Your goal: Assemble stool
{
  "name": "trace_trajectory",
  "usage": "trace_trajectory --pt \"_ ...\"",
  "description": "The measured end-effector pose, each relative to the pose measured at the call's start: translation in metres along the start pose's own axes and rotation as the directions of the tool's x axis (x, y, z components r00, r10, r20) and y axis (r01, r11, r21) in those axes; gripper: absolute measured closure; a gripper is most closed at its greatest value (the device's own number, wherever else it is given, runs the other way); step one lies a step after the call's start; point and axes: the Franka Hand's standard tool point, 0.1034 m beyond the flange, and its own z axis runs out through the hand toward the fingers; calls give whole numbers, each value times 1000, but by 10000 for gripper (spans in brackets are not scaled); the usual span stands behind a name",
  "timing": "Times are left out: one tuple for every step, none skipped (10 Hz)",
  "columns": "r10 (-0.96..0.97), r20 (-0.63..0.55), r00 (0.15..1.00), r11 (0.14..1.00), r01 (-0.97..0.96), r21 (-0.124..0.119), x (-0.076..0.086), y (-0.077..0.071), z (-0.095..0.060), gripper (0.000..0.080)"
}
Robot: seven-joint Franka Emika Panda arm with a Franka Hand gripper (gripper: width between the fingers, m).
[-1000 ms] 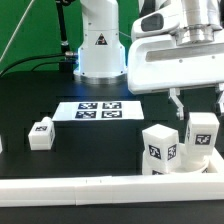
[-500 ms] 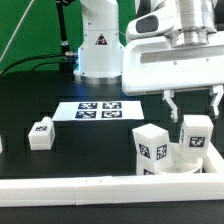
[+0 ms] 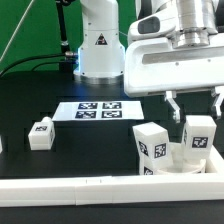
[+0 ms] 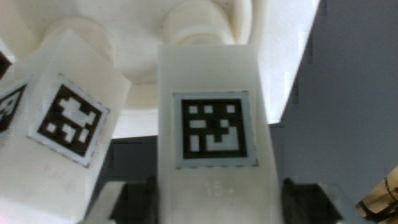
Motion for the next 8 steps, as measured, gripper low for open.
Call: trace_trajectory --pt "0 0 1000 1000 0 0 0 0 0 377" --pt "0 0 1000 1000 0 0 0 0 0 377" --pt "0 0 1000 1000 0 0 0 0 0 214" --pt "0 0 1000 1000 0 0 0 0 0 163" --pt "-1 0 1000 1000 1 0 0 0 0 154" --pt "-1 0 1000 1000 1 0 0 0 0 154" --pt "-1 0 1000 1000 1 0 0 0 0 154" --pt "0 10 1000 1000 0 0 1 -1 0 151"
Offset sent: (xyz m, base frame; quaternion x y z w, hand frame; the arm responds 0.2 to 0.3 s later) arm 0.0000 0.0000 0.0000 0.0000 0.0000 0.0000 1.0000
